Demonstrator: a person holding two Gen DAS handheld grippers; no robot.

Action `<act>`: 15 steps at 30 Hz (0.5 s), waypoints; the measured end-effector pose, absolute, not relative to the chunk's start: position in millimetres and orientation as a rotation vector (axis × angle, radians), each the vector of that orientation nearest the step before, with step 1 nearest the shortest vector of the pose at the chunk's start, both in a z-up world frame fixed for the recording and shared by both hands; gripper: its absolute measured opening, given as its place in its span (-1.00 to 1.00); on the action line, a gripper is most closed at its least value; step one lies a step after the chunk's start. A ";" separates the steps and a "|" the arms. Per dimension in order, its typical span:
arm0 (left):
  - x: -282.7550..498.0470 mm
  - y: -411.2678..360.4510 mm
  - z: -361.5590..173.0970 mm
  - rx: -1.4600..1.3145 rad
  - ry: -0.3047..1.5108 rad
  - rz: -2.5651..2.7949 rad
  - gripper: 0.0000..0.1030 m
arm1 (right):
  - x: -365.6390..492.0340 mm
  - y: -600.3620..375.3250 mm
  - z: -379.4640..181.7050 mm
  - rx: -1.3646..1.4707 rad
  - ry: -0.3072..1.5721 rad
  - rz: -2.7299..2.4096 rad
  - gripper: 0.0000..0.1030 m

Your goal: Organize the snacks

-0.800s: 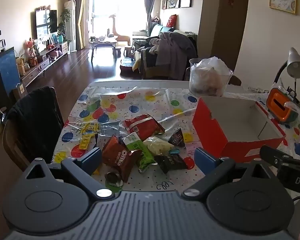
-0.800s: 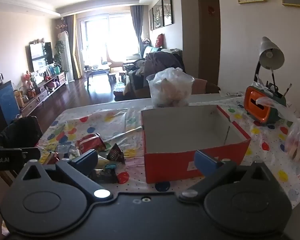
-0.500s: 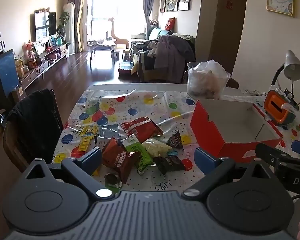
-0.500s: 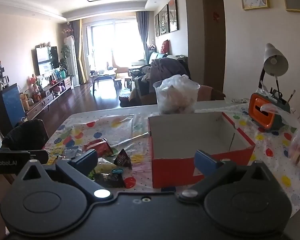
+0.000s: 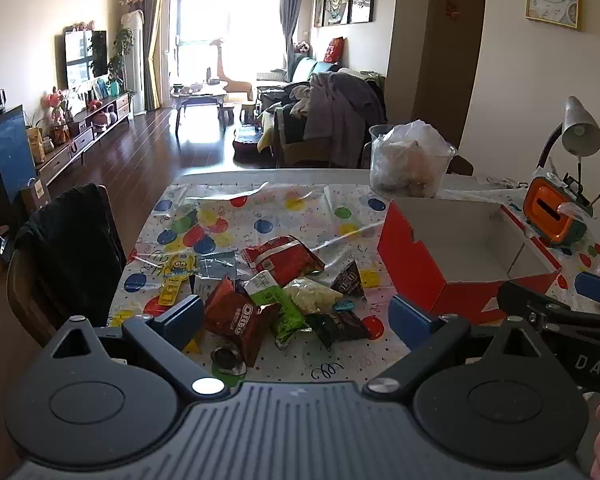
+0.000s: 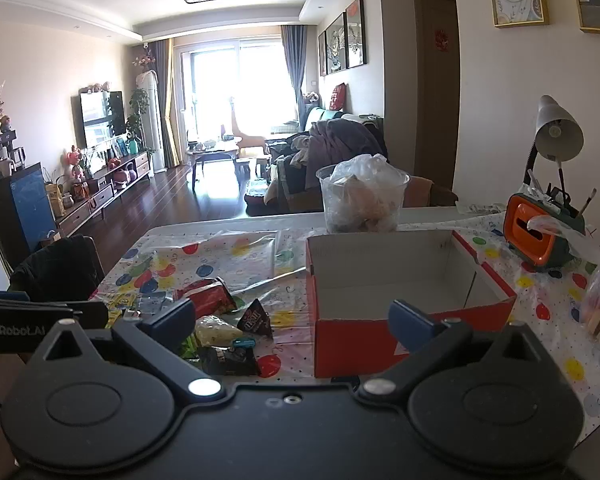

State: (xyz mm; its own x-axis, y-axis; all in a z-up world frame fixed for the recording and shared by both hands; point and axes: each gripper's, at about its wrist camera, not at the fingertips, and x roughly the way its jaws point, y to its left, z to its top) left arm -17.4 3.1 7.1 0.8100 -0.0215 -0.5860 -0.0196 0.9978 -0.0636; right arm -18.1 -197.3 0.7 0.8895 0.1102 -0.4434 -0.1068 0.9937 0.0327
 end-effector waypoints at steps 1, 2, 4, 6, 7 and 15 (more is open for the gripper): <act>-17.5 2.8 7.6 -0.064 0.627 -0.002 0.93 | -18.3 -197.9 0.8 0.009 0.462 0.112 0.99; -17.3 2.2 7.9 -0.061 0.628 -0.003 0.93 | -17.3 -199.3 0.4 0.009 0.462 0.113 0.99; -17.9 2.1 8.0 -0.058 0.628 -0.007 0.93 | -17.2 -198.5 0.4 0.008 0.462 0.113 0.99; -18.2 1.8 7.9 -0.056 0.626 -0.008 0.93 | -17.6 -198.5 0.7 0.006 0.464 0.112 0.99; -18.8 2.1 8.1 -0.056 0.625 -0.009 0.93 | -18.5 -197.2 1.1 0.005 0.464 0.112 1.00; -18.0 0.7 9.0 -0.054 0.632 -0.012 0.93 | -21.3 -195.5 2.1 0.012 0.464 0.105 0.99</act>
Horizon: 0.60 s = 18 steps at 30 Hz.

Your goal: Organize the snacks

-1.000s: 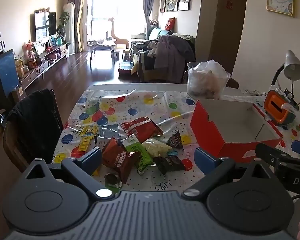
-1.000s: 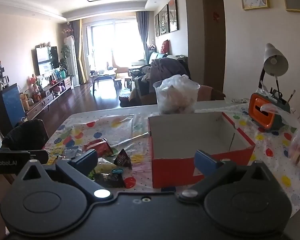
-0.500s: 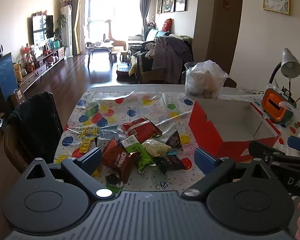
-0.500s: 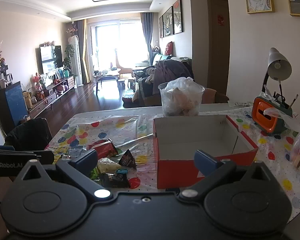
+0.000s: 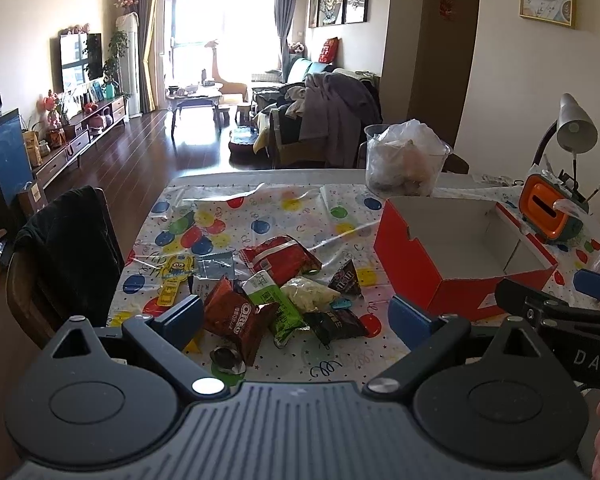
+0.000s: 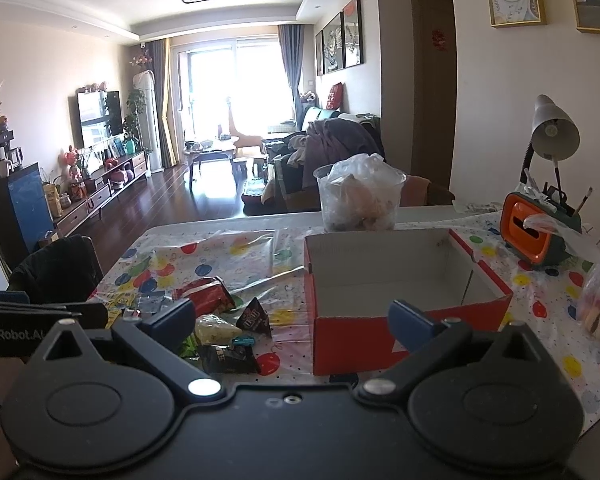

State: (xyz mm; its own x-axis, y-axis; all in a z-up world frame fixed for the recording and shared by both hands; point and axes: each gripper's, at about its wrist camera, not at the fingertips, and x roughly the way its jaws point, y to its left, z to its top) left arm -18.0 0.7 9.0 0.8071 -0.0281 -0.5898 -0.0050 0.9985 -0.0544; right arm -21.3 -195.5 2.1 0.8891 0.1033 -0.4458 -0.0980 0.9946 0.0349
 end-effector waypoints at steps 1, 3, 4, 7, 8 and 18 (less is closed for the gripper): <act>-18.2 0.7 9.2 -0.055 0.632 -0.012 0.93 | -21.3 -195.6 2.0 0.011 0.462 0.106 0.99; -18.2 0.7 9.2 -0.053 0.634 -0.015 0.93 | -20.2 -197.4 2.4 0.011 0.465 0.106 0.99; -18.4 0.7 9.6 -0.053 0.636 -0.015 0.93 | -20.7 -196.3 2.5 0.011 0.466 0.105 0.99; -19.9 1.2 9.9 -0.051 0.633 -0.011 0.93 | -21.0 -196.7 2.4 0.009 0.463 0.107 0.99; -19.5 1.6 9.5 -0.053 0.634 -0.010 0.93 | -20.3 -198.2 2.2 0.011 0.464 0.108 0.99; -19.1 6.2 7.1 -0.058 0.641 -0.012 0.93 | -26.3 -197.3 2.7 0.017 0.472 0.103 0.99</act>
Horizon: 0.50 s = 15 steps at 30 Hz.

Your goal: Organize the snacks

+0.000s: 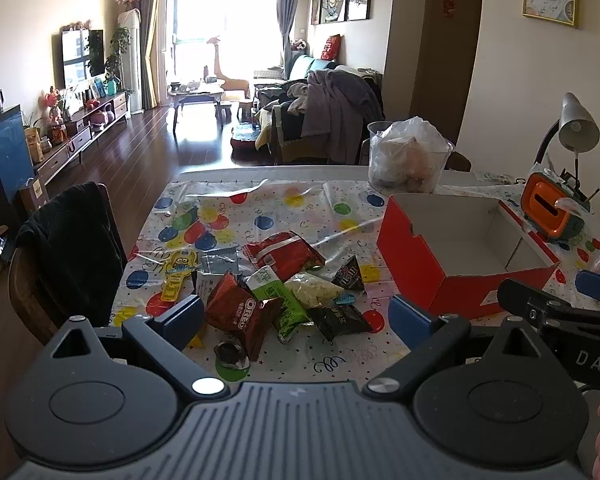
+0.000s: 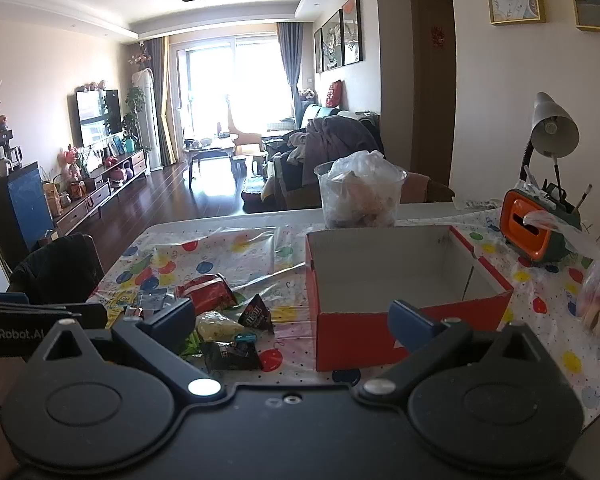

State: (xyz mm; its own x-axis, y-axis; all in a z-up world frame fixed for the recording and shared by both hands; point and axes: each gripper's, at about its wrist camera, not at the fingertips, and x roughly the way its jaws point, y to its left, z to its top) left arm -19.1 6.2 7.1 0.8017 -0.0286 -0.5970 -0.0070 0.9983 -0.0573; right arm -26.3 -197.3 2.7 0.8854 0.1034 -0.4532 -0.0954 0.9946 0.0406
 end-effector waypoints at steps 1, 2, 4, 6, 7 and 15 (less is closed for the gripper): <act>-19.2 6.5 7.1 -0.055 0.639 -0.014 0.93 | -26.2 -197.3 2.6 0.017 0.470 0.104 1.00; -20.2 6.5 7.1 -0.053 0.637 -0.014 0.93 | -27.4 -197.1 3.0 0.016 0.470 0.103 0.99; -20.5 6.8 7.2 -0.053 0.636 -0.016 0.93 | -27.3 -197.5 3.2 0.016 0.469 0.103 0.99; -19.8 6.3 7.5 -0.052 0.638 -0.016 0.93 | -25.8 -197.9 3.5 0.016 0.468 0.102 0.99; -20.0 6.6 7.6 -0.054 0.639 -0.016 0.93 | -27.1 -197.6 4.3 0.017 0.467 0.100 0.99; -24.5 5.2 9.9 -0.051 0.627 -0.021 0.93 | -32.8 -191.7 9.2 0.015 0.449 0.103 0.99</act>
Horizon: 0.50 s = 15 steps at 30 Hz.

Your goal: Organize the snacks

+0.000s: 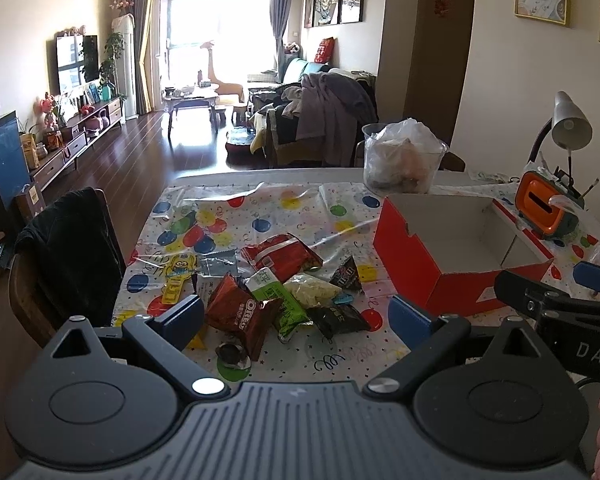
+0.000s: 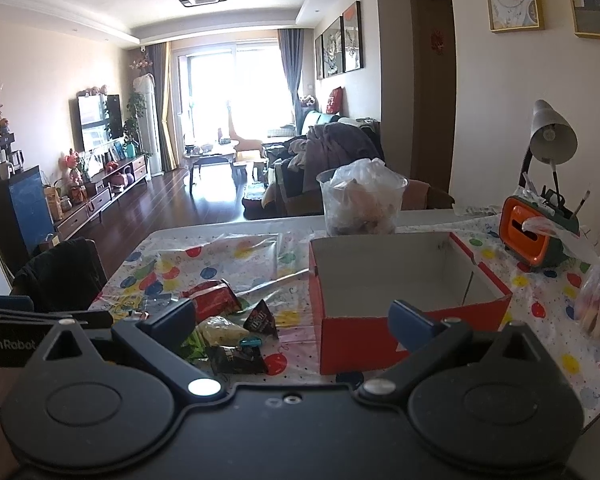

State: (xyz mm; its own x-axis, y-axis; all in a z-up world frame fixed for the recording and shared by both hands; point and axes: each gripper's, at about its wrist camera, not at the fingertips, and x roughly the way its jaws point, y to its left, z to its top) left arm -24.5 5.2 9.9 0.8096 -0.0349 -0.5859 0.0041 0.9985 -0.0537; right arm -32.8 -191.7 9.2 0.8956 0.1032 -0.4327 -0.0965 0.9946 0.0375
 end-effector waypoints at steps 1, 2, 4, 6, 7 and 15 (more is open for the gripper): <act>-25.0 6.4 10.0 -0.053 0.623 -0.018 0.93 | -32.8 -191.1 10.5 0.015 0.446 0.109 0.99; -25.5 8.0 10.6 -0.056 0.620 -0.015 0.93 | -32.5 -189.3 11.4 0.013 0.441 0.113 0.99; -24.6 9.4 11.3 -0.060 0.613 -0.003 0.93 | -30.8 -188.2 12.1 0.008 0.438 0.123 0.99; -24.3 12.8 10.9 -0.062 0.613 0.003 0.93 | -27.8 -187.4 11.4 0.005 0.443 0.133 0.99; -23.0 13.7 10.7 -0.064 0.616 0.007 0.93 | -25.5 -187.1 10.8 0.006 0.448 0.135 0.99; -7.4 18.3 6.2 -0.050 0.636 0.049 0.93 | -2.3 -182.2 2.6 0.003 0.474 0.194 0.99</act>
State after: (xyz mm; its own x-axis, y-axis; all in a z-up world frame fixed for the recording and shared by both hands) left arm -7.4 18.3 6.2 0.8036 0.0307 -0.5943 -0.0614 0.9976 -0.0314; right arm -2.3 -182.2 2.6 0.8715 0.1867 -0.4535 -0.1852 0.9815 0.0481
